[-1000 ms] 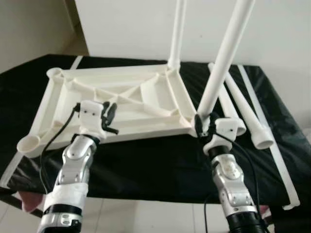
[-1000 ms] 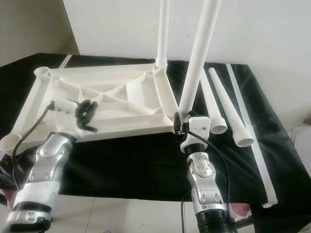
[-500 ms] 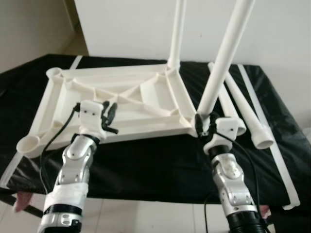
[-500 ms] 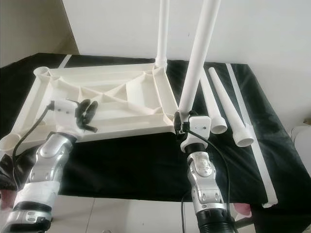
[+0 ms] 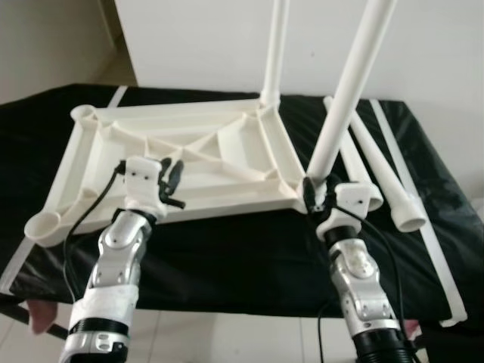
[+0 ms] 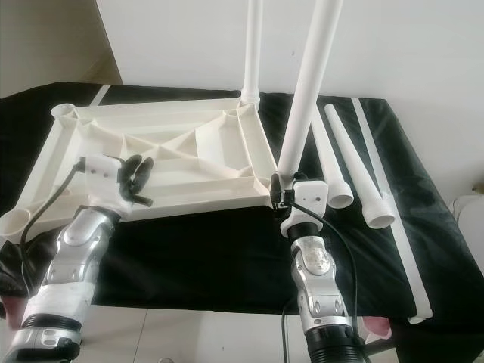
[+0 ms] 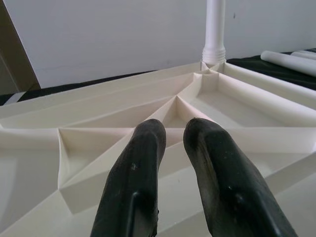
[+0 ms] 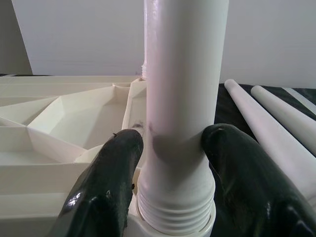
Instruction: Building children table
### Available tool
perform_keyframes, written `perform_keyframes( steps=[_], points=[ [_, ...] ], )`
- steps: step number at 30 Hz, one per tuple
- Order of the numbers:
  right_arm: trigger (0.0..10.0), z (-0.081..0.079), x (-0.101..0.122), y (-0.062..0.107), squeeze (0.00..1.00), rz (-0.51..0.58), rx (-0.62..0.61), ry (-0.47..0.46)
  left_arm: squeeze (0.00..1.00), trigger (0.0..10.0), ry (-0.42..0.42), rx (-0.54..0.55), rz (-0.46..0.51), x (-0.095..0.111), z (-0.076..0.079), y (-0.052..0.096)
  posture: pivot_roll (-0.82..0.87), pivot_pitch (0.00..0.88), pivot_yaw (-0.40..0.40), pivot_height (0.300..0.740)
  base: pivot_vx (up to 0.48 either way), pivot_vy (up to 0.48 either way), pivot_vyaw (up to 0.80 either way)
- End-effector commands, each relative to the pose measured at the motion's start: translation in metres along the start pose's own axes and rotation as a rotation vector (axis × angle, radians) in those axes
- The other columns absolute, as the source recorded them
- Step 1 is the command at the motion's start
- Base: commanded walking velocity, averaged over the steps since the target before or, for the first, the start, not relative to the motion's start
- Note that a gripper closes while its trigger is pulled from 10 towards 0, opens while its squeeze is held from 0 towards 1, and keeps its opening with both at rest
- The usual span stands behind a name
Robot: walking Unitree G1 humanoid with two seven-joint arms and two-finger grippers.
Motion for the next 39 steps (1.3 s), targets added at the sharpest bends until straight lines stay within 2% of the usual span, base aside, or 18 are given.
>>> perform_keyframes(
  steps=[1,6,8,14,15,17,21,25,36,37,38,39],
  points=[
    [10.0,0.001,-0.003,0.003,0.00,-0.014,-0.002,0.000,1.00,10.0,0.003,-0.012,-0.018,-0.004,0.004,0.003,-0.04,0.104,-0.032,0.740,0.000,0.000,0.00],
    [10.0,0.004,-0.003,0.003,0.00,-0.013,-0.016,0.004,1.00,10.0,0.006,-0.023,-0.015,-0.004,0.005,0.003,-0.04,0.107,-0.032,0.740,0.000,0.000,0.00],
    [10.0,0.007,-0.002,0.003,0.00,-0.009,-0.036,0.011,1.00,10.0,-0.043,-0.061,-0.016,-0.004,0.009,0.004,-0.04,0.111,-0.032,0.740,0.000,0.000,0.00],
    [10.0,0.010,-0.001,0.002,0.00,-0.007,-0.043,0.012,1.00,10.0,-0.053,-0.133,0.000,0.000,0.019,0.007,-0.04,0.115,-0.030,0.740,0.000,0.000,0.00],
    [10.0,0.011,0.000,0.000,0.00,-0.005,-0.041,0.013,0.00,10.0,-0.054,-0.170,0.014,0.004,0.024,0.007,-0.04,0.113,-0.029,0.740,0.000,0.000,0.00],
    [10.0,0.014,0.002,-0.003,0.00,-0.006,-0.034,0.012,0.00,10.0,-0.053,-0.216,0.030,0.008,0.031,0.007,-0.04,0.111,-0.028,0.740,0.000,0.000,0.00],
    [10.0,0.016,0.003,-0.007,0.00,-0.013,-0.014,0.009,0.00,10.0,-0.058,-0.247,0.049,0.014,0.035,0.006,-0.04,0.110,-0.028,0.740,0.000,0.000,0.00],
    [10.0,0.021,0.001,-0.019,0.00,-0.049,0.021,-0.013,0.00,10.0,-0.071,-0.309,0.077,0.022,0.043,0.004,-0.04,0.105,-0.023,0.740,0.000,0.000,0.00],
    [10.0,0.027,-0.001,-0.036,0.00,-0.112,0.105,-0.022,0.00,10.0,-0.083,-0.343,0.080,0.028,0.046,0.005,-0.04,0.100,-0.023,0.740,0.000,0.000,0.00],
    [10.0,0.026,-0.002,-0.039,0.62,-0.130,0.132,-0.046,0.00,10.0,-0.085,-0.345,0.076,0.028,0.047,0.005,-0.03,0.099,-0.023,0.740,0.000,0.000,0.00],
    [10.0,0.026,-0.001,-0.040,1.00,-0.130,0.136,-0.044,0.00,10.0,-0.088,-0.343,0.075,0.028,0.047,0.005,-0.03,0.101,-0.027,0.740,0.000,0.000,0.00],
    [10.0,0.027,-0.001,-0.040,1.00,-0.129,0.138,-0.042,0.00,10.0,-0.090,-0.343,0.073,0.028,0.047,0.005,-0.03,0.101,-0.027,0.740,0.000,0.000,0.00]
  ],
)
Point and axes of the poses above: a point about 5 cm out from each wrist's last joint towards the gripper, its own y axis pointing back from the gripper into the wrist, its own x axis along the axis of the wrist's last joint, z = x × y, the point moved 2 cm from there along -y, pointing out of the wrist towards the gripper, and after that the axes turned 15 degrees about -y, right-handed, at the moved point
